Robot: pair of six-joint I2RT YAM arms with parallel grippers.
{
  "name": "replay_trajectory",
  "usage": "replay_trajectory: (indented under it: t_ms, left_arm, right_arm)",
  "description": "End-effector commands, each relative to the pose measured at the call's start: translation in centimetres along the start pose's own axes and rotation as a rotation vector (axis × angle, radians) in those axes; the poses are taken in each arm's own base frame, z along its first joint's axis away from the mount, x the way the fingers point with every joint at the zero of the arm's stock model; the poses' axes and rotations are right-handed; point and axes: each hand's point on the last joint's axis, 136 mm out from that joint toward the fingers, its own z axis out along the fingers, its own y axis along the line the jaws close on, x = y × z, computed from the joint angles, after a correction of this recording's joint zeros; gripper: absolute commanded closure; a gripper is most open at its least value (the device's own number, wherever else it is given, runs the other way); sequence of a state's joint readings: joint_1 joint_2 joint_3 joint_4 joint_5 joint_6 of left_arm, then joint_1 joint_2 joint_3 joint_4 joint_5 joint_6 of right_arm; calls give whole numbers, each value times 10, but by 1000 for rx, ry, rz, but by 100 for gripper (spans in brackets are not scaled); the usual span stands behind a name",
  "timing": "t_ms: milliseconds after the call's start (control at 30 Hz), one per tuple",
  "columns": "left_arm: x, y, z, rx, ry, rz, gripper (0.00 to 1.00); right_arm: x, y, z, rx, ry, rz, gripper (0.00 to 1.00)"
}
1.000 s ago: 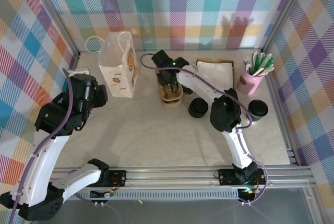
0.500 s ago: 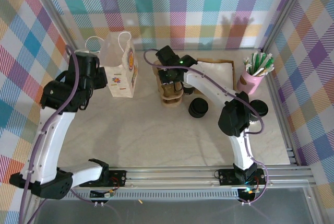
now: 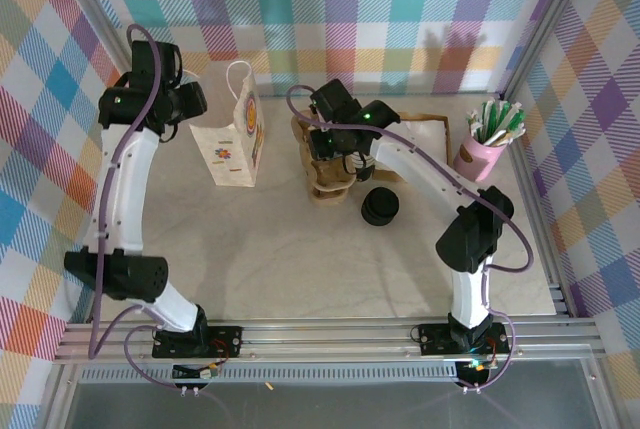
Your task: Pack the takeout coffee
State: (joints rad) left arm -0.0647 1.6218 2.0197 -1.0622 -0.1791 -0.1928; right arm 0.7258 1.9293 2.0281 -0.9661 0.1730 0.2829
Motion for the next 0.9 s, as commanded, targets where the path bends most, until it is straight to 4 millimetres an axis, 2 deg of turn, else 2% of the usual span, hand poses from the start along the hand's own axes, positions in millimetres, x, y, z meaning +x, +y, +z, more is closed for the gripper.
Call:
replay_trajectory:
  t_ms: [0,300,533,667,867]
  left_arm:
    - [-11,-5,18,54,26,-12,46]
    - [-26,13,78,-8,121,17,49]
    - [-26,9,116,7,139,43,49]
    - [-23,0,126,52,158,19,50]
    - [-14,6,133,26,192,49,55]
  right_arm:
    - [-3,6,-21,-39,-12,-11,65]
    - [-20,7,-23,-26,-25,-32,65]
    - [-20,2,-10,8,-24,-19,65]
    - [-19,4,-6,-6,-10,-7,65]
    - [-18,5,0,-7,3,-8,65]
